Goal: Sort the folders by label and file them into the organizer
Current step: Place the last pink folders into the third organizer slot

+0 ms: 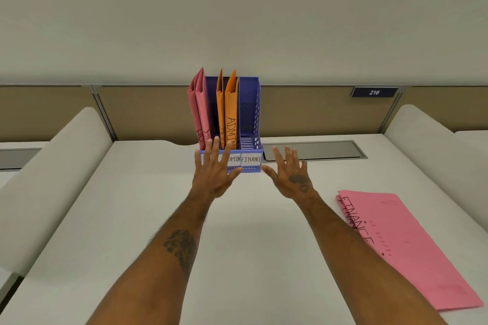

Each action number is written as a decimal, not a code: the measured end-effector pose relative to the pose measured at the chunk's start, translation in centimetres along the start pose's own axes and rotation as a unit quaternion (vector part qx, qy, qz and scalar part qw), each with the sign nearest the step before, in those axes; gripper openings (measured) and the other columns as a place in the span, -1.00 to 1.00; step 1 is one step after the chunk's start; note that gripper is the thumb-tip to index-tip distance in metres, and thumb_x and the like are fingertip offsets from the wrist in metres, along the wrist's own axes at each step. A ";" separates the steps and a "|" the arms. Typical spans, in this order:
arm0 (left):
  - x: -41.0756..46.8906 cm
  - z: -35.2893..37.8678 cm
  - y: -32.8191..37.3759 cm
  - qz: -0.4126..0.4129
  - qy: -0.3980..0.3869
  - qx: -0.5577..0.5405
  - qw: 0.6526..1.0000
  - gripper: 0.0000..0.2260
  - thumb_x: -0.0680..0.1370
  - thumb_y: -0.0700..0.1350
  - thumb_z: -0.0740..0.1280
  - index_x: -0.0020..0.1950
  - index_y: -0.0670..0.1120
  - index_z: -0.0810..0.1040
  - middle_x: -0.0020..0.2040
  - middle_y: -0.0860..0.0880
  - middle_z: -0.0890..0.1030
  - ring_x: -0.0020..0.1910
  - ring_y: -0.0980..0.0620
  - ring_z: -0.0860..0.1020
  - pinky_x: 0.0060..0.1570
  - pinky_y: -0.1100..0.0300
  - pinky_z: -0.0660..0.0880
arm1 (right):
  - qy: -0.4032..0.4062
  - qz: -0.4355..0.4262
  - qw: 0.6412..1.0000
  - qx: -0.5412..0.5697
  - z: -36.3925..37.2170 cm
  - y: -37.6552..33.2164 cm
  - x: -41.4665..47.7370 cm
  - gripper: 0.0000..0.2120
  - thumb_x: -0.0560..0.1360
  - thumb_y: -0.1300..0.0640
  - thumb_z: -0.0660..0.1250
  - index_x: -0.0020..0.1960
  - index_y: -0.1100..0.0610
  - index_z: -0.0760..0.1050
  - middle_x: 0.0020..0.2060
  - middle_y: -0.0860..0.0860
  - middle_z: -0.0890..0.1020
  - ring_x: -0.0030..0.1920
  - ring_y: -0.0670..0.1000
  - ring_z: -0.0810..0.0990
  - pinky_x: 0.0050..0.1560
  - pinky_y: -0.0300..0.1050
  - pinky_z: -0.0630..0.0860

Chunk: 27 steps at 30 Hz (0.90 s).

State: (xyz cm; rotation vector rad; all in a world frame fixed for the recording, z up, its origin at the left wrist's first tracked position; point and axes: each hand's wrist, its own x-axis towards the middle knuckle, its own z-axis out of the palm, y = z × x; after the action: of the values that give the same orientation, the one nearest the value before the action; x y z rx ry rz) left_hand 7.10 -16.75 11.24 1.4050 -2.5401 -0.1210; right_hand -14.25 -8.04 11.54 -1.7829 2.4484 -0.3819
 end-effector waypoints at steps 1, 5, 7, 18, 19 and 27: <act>0.0 0.3 0.8 0.001 -0.001 0.000 1.000 -0.22 0.47 0.40 -0.16 0.57 0.07 -0.31 0.59 -0.09 -0.33 0.56 -0.11 -0.34 0.46 -0.20 -0.33 | -0.001 0.005 1.000 -0.003 -0.1 0.9 -0.3 -0.28 0.55 -0.35 -0.04 0.59 -0.04 -0.10 0.58 0.14 -0.05 0.57 0.18 -0.11 0.49 0.26 -0.06; 0.4 2.1 5.1 0.002 -0.009 -0.004 1.000 -0.23 0.51 0.43 -0.14 0.59 0.06 -0.28 0.60 -0.08 -0.31 0.57 -0.10 -0.32 0.47 -0.20 -0.30 | 0.002 0.018 1.000 -0.017 -0.4 5.5 -1.7 -0.27 0.54 -0.36 -0.08 0.59 -0.03 -0.08 0.58 0.14 -0.04 0.58 0.16 -0.10 0.49 0.26 -0.07; 0.6 3.2 7.9 0.001 -0.018 -0.006 1.000 -0.23 0.53 0.40 -0.08 0.59 0.07 -0.27 0.60 -0.08 -0.32 0.57 -0.10 -0.32 0.47 -0.20 -0.29 | 0.001 0.027 1.000 -0.017 -0.7 8.7 -2.3 -0.28 0.55 -0.36 -0.07 0.59 -0.03 -0.07 0.58 0.13 -0.02 0.58 0.16 -0.10 0.49 0.24 -0.06; 0.1 10.7 25.5 0.012 -0.028 -0.038 0.999 -0.24 0.56 0.38 -0.07 0.61 0.01 -0.21 0.61 -0.09 -0.25 0.58 -0.09 -0.28 0.50 -0.17 -0.24 | -0.061 0.035 0.997 -0.016 -1.0 27.7 -6.9 -0.14 0.41 -0.46 -0.30 0.59 -0.04 -0.12 0.58 0.16 -0.07 0.57 0.17 -0.14 0.49 0.27 -0.08; -0.2 11.5 26.8 0.018 -0.032 -0.044 0.998 -0.24 0.54 0.38 -0.08 0.61 0.01 -0.19 0.61 -0.08 -0.24 0.59 -0.08 -0.27 0.51 -0.17 -0.20 | -0.069 0.037 0.997 -0.016 -0.9 29.2 -7.5 -0.13 0.40 -0.47 -0.33 0.59 -0.03 -0.12 0.58 0.16 -0.07 0.57 0.17 -0.15 0.49 0.27 -0.08; -2.1 16.6 34.4 0.030 -0.105 -0.062 0.992 -0.14 0.44 0.44 -0.20 0.61 -0.02 -0.18 0.62 -0.09 -0.23 0.59 -0.08 -0.25 0.53 -0.13 -0.16 | -0.121 0.091 0.988 -0.018 0.7 38.1 -11.0 -0.22 0.50 -0.41 -0.18 0.59 -0.01 -0.11 0.58 0.17 -0.08 0.57 0.19 -0.13 0.49 0.28 -0.05</act>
State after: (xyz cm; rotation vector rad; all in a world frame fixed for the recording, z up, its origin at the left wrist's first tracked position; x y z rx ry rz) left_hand -24.25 2.73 1.21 1.3311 -2.6846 -0.4293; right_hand -45.79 13.26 0.49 -1.4984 2.4297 -0.0999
